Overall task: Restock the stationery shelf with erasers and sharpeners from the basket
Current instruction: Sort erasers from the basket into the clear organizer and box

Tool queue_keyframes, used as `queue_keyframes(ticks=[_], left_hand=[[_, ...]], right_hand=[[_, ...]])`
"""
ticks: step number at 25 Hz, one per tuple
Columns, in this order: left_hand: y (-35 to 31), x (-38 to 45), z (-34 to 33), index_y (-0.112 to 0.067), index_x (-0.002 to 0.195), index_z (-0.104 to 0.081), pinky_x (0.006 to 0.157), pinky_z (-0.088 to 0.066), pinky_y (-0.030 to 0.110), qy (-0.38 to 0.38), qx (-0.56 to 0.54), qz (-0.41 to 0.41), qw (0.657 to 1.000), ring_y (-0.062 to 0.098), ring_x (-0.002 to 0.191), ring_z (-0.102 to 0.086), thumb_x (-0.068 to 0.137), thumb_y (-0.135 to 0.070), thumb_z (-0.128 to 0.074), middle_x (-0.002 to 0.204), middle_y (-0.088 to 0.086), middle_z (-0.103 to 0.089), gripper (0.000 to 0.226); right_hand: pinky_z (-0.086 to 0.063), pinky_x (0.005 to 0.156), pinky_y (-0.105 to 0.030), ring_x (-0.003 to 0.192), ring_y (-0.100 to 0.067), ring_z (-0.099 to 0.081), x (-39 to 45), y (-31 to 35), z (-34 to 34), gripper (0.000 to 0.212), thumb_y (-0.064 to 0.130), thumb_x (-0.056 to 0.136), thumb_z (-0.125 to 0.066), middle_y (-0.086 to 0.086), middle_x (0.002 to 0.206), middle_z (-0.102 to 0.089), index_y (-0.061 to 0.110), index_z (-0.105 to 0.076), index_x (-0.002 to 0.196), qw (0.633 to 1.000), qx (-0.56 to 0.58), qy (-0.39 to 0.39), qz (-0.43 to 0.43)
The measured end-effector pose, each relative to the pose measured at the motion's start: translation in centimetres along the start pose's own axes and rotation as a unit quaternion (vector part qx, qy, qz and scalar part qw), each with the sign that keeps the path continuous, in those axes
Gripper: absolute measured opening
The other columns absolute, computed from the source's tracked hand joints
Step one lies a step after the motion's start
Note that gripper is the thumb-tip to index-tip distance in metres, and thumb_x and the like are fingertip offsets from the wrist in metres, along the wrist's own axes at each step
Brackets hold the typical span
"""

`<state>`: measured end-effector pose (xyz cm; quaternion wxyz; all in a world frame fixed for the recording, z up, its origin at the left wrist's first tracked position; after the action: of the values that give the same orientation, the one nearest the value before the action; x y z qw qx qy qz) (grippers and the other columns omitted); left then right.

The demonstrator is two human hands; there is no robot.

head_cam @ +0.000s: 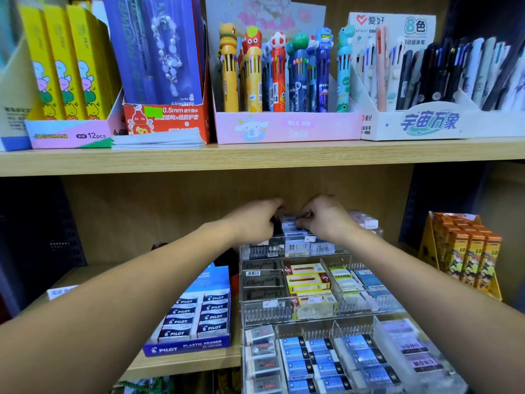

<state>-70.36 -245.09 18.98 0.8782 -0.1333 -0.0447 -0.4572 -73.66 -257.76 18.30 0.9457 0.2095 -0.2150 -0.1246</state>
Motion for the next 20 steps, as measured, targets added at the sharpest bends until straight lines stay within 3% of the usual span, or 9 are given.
queue_keyframes(ticks=[1,3,5,7,8,10,17,19,20], left_hand=[[0.1,0.0,0.9,-0.016,0.144,-0.043,0.077,-0.047,0.024,-0.025,-0.044,-0.002,0.999,0.022,0.105,-0.062,0.092,-0.002,-0.047,0.138,0.007,-0.056,0.055],[0.2,-0.6,2.7,-0.012,0.129,-0.053,0.057,-0.046,0.023,-0.092,-0.178,0.018,0.98,0.012,0.065,-0.062,0.093,0.002,-0.043,0.126,0.002,-0.063,0.041],[0.1,-1.8,2.7,-0.005,0.117,-0.055,0.05,-0.043,0.025,-0.144,-0.399,0.057,0.904,0.01,0.039,-0.05,0.094,0.009,-0.038,0.107,0.004,-0.071,0.032],[-0.8,-3.2,1.5,-0.001,0.105,-0.057,0.051,-0.048,0.024,-0.173,-0.576,0.066,0.797,0.01,0.039,-0.051,0.093,0.017,-0.034,0.092,0.011,-0.07,0.031],[-1.1,-3.9,0.6,-0.002,0.1,-0.058,0.052,-0.048,0.023,-0.188,-0.614,0.075,0.763,0.01,0.042,-0.052,0.091,0.018,-0.034,0.088,0.013,-0.069,0.033],[-1.4,-5.3,-1.0,-0.004,0.098,-0.059,0.053,-0.048,0.023,-0.215,-0.648,0.101,0.724,0.01,0.049,-0.054,0.091,0.017,-0.033,0.085,0.012,-0.068,0.034],[-4.3,-8.9,-4.1,-0.007,0.093,-0.058,0.069,-0.053,0.032,-0.24,-0.709,0.127,0.65,0.019,0.068,-0.056,0.099,0.007,-0.034,0.08,0.009,-0.061,0.028],[-5.1,-9.3,-4.7,-0.011,0.089,-0.059,0.073,-0.049,0.037,-0.21,-0.696,0.14,0.672,0.023,0.074,-0.056,0.096,0.003,-0.042,0.079,0.007,-0.06,0.023],[-5.4,-9.4,-4.7,-0.012,0.089,-0.06,0.075,-0.047,0.037,-0.185,-0.657,0.144,0.716,0.025,0.078,-0.057,0.095,-0.003,-0.046,0.081,0.007,-0.061,0.018]], right_hand=[[-0.059,0.07,-0.031,0.073,-0.014,-0.069,-0.5,-0.1,0.6,0.011,0.026,0.09,-0.072,-0.001,0.086,-0.074,0.019,-0.079,0.095,1.0,0.007,-0.011,-0.005],[-0.057,0.069,-0.027,0.074,-0.012,-0.069,-2.3,-0.1,2.3,0.01,0.021,0.092,-0.069,0.003,0.085,-0.074,0.021,-0.077,0.098,0.996,0.072,-0.033,-0.028],[-0.06,0.076,-0.031,0.079,-0.02,-0.072,-5.2,0.8,2.2,0.015,0.007,0.091,-0.067,-0.006,0.088,-0.075,0.012,-0.072,0.105,0.965,0.259,0.012,-0.047],[-0.061,0.083,-0.038,0.083,-0.032,-0.073,-9.2,3.2,0.7,0.028,-0.01,0.088,-0.063,-0.026,0.099,-0.072,-0.002,-0.061,0.115,0.864,0.488,0.106,-0.068],[-0.061,0.083,-0.039,0.082,-0.036,-0.072,-11.1,4.1,0.0,0.033,-0.014,0.086,-0.063,-0.032,0.102,-0.069,-0.006,-0.056,0.118,0.812,0.56,0.139,-0.085],[-0.06,0.084,-0.043,0.081,-0.037,-0.072,-13.5,4.5,-0.4,0.045,-0.016,0.081,-0.066,-0.034,0.102,-0.068,-0.009,-0.05,0.123,0.768,0.614,0.15,-0.104],[-0.061,0.076,-0.042,0.082,-0.03,-0.069,-17.8,3.1,-1.0,0.065,-0.019,0.068,-0.077,-0.021,0.092,-0.066,0.002,-0.049,0.123,0.81,0.562,0.127,-0.109],[-0.059,0.079,-0.037,0.084,-0.028,-0.067,-18.2,2.5,-0.4,0.059,-0.019,0.068,-0.078,-0.02,0.091,-0.066,-0.001,-0.054,0.119,0.844,0.52,0.099,-0.089],[-0.058,0.076,-0.032,0.082,-0.025,-0.067,-18.2,2.0,0.0,0.052,-0.017,0.069,-0.078,-0.018,0.088,-0.067,-0.001,-0.059,0.114,0.864,0.49,0.085,-0.081]])
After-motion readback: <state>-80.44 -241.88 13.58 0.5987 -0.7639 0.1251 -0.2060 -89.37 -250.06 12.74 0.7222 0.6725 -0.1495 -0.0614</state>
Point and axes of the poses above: each hand's wrist, its own x-axis towards the middle knuckle, its own z-axis out of the back of the hand, y = z × x, the point moved 10 cm from there along x, towards the middle knuckle
